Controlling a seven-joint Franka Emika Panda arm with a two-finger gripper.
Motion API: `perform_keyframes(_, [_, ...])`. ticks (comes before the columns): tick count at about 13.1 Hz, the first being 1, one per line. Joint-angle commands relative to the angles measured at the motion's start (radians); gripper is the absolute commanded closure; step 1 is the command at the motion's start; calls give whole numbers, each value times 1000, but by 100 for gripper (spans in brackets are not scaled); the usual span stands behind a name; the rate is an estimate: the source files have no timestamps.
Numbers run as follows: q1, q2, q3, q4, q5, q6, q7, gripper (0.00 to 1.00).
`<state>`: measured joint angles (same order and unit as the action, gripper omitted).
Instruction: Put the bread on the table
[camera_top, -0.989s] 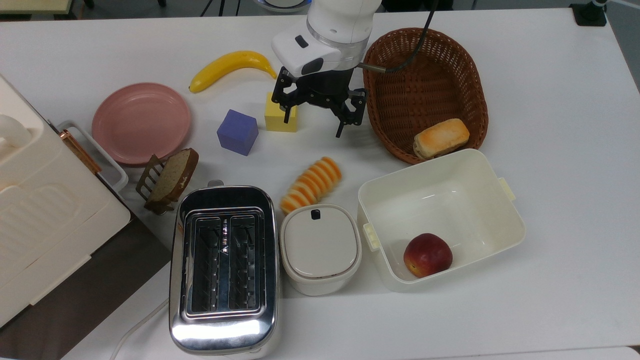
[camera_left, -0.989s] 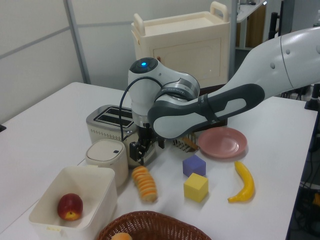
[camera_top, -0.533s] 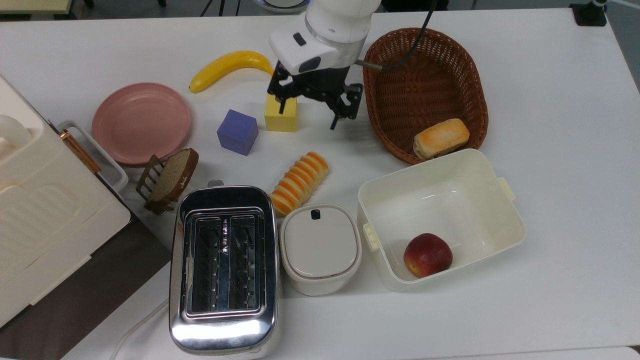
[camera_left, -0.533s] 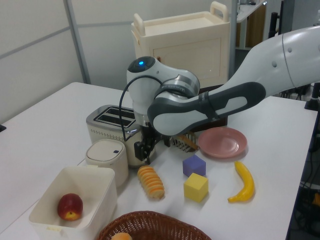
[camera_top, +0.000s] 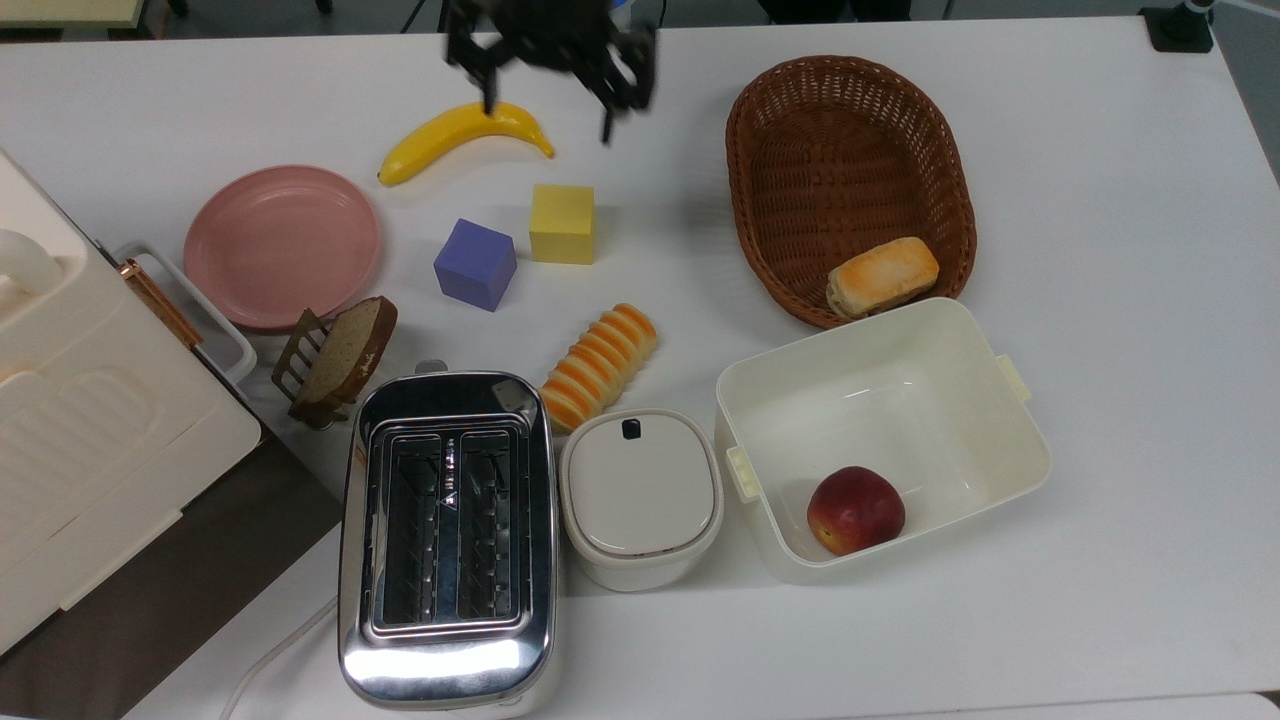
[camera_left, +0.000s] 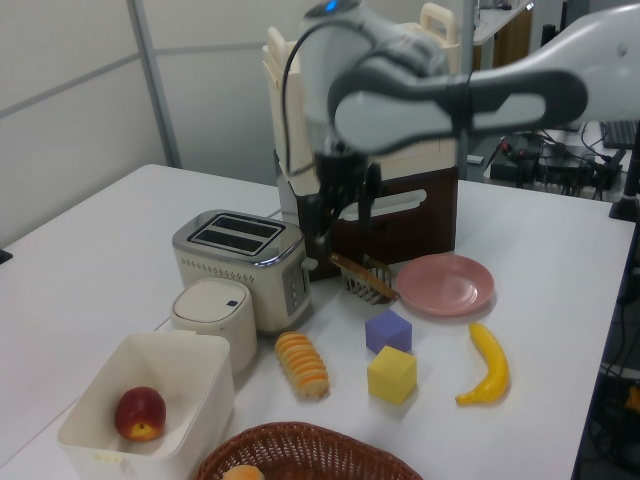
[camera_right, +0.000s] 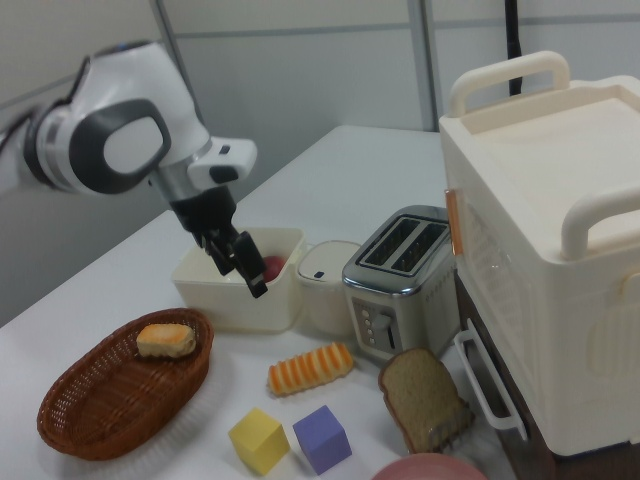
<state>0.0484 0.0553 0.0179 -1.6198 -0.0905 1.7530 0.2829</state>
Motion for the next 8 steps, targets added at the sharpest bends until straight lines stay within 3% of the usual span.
perform_keyframes(1, [-129, -32, 8, 61, 118, -64, -94, 0])
perform_keyframes(4, [-134, -35, -100, 57, 222, -63, -180, 0])
perform_keyframes(8, [-99, -29, -125, 52, 216, -66, -188, 0])
